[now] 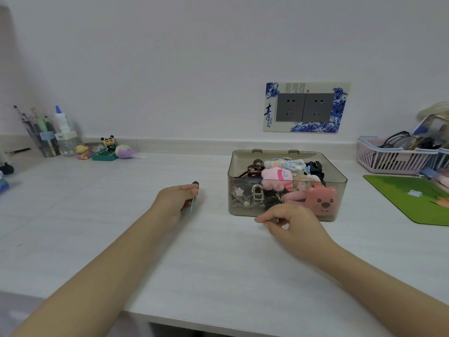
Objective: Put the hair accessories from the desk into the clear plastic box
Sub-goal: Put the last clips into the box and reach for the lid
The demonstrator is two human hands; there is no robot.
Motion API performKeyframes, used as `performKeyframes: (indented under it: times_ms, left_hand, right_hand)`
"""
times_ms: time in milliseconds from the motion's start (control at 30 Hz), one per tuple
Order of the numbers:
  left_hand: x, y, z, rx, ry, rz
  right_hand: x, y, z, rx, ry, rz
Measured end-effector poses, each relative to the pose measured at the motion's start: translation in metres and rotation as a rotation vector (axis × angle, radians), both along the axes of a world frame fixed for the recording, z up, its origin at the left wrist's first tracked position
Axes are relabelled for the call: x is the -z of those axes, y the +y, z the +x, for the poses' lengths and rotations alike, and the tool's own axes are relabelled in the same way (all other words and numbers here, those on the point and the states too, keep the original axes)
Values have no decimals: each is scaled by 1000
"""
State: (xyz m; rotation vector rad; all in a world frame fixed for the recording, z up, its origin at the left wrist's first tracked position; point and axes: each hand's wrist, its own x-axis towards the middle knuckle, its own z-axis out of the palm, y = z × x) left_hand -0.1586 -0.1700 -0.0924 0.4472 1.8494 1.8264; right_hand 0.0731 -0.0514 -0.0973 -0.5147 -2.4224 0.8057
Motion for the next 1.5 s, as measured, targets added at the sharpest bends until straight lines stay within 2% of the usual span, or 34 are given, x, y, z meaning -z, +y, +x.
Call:
performKeyframes:
  times_ms: [167, 333, 433, 533, 733, 867, 1033, 1133, 1267, 1367, 1500]
  left_hand:
    - [-22, 0, 3, 74, -118, 170]
    - [-66, 14, 22, 198, -19, 224]
    - [-82, 39, 40, 272, 28, 201]
    - [-88, 73, 57, 340, 52, 160]
    - [-80, 129, 73, 407, 138, -41]
    - [-78, 144, 76, 494, 280, -153]
    - [-85, 160, 69, 536, 573, -251]
    - [-87, 168, 66, 582, 749, -314]
    - [-88, 173, 63, 672, 795, -294]
    - [-87, 179, 63, 758, 857, -295]
    - [-78, 184, 63, 741, 983, -281]
  right_hand:
    - [-13, -3, 3, 16, 58, -43]
    - [-49, 3, 3, 60, 157, -110]
    - [-71, 23, -1, 101, 198, -260]
    - [-86, 54, -8, 211, 142, -120]
    - [-86, 102, -16, 225, -19, -139]
    - [-88, 119, -19, 184, -135, -124]
    - [-89, 130, -20, 93, -232, -102]
    - [-94, 135, -18, 95, -177, -133]
    - [-91, 149, -18, 285, -21, -31]
    - [-83, 152, -22, 221, -133, 28]
    - [-76, 153, -25, 193, -218, 68]
